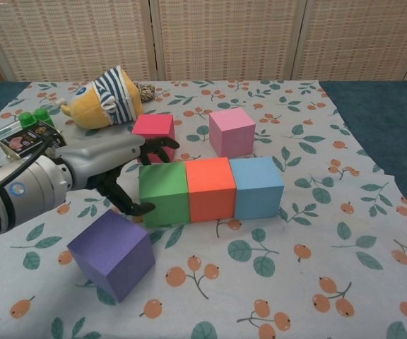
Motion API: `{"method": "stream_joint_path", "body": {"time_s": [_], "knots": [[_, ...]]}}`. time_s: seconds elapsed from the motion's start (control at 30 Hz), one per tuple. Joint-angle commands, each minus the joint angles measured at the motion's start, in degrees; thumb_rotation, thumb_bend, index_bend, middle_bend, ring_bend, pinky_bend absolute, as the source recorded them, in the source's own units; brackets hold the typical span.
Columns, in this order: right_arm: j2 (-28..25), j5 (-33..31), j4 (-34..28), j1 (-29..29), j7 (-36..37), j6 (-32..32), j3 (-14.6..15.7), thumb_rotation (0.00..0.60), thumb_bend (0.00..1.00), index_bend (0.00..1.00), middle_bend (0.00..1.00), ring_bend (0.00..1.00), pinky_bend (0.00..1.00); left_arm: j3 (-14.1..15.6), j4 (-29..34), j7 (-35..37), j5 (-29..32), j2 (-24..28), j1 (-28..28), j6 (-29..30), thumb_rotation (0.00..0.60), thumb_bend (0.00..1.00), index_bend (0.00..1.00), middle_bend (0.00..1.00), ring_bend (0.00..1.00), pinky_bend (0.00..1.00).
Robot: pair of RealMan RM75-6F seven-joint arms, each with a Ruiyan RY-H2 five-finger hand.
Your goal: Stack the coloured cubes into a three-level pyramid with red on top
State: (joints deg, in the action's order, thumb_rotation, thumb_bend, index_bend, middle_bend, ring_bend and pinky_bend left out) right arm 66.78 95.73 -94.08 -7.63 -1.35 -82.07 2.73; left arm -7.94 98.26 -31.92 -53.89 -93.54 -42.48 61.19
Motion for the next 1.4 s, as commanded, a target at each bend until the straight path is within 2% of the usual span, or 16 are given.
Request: {"method": "stream_joint_path", "body": {"time_s": [0.03, 0.17, 0.37, 0.5, 0.63, 0.73, 0.87, 1.1, 1.23, 1.4], "knots": [[0.0, 0.1, 0.0, 0.0, 0.1, 0.0, 0.0, 0.6, 0.23, 0.0, 0.0, 0.0, 0.03, 0.0, 0.6, 0.4, -0.6, 0.5, 0.1, 0.3, 0.6, 0.33, 0.0, 0.1, 0.19, 0.13], [-0.1, 1.6, 0.4, -0.3, 0.8, -0.2, 0.4, 0.6, 0.23, 0.0, 0.0, 0.0, 0.03, 0.7, 3.0, 1.5, -3.7, 3.9, 1.1, 1.4, 0.6, 0.33, 0.0, 0.06, 0.14, 0.13], [0.3, 3.9, 0.8, -1.0, 0.5, 0.4, 1.1, 0.6, 0.23, 0.0, 0.0, 0.0, 0.02, 1.8, 5.6, 5.2, -7.0, 11.6, 4.4, 3.9, 0.6, 0.33, 0.0, 0.06, 0.11, 0.13], [-0.3, 10.7, 0.8, -4.2, 1.6, 2.1, 2.8, 0.6, 0.23, 0.0, 0.0, 0.0, 0.01, 4.3, 5.6, 9.8, -10.3, 17.0, 8.0, 5.7, 0.6, 0.33, 0.0, 0.06, 0.1, 0.13], [-1.3, 15.9, -2.6, -9.3, -3.4, 7.9, 2.6, 0.6, 0.23, 0.0, 0.0, 0.0, 0.0, 7.3, 2.2, 16.8, -13.4, 20.0, 12.4, 7.1, 0.6, 0.33, 0.0, 0.06, 0.08, 0.12], [-1.2, 16.3, -6.7, -13.8, -9.5, 14.9, 0.6, 0.6, 0.23, 0.0, 0.0, 0.0, 0.0, 8.6, -2.4, 21.1, -15.1, 20.2, 15.1, 8.3, 0.6, 0.33, 0.0, 0.06, 0.07, 0.11], [0.9, 12.4, -11.9, -20.7, -15.5, 25.9, -4.2, 0.6, 0.23, 0.0, 0.0, 0.0, 0.0, 9.2, -8.9, 24.6, -16.1, 19.4, 18.1, 10.1, 0.6, 0.34, 0.0, 0.06, 0.05, 0.1], [9.7, -0.8, -13.3, -31.9, -25.0, 43.1, -12.3, 0.6, 0.22, 0.0, 0.0, 0.0, 0.0, 9.3, -14.8, 27.3, -18.5, 18.2, 22.4, 14.6, 0.6, 0.34, 0.0, 0.06, 0.02, 0.08], [16.1, -7.9, -12.2, -35.7, -35.7, 46.8, -14.5, 0.6, 0.22, 0.0, 0.0, 0.0, 0.0, 9.2, -15.9, 28.5, -20.5, 17.5, 23.6, 16.1, 0.6, 0.34, 0.0, 0.06, 0.02, 0.08], [23.5, -18.1, -10.9, -39.3, -49.4, 45.8, -14.9, 0.6, 0.22, 0.0, 0.0, 0.0, 0.0, 8.9, -16.7, 30.7, -22.4, 17.5, 24.8, 17.0, 0.6, 0.34, 0.0, 0.06, 0.02, 0.08]]}}
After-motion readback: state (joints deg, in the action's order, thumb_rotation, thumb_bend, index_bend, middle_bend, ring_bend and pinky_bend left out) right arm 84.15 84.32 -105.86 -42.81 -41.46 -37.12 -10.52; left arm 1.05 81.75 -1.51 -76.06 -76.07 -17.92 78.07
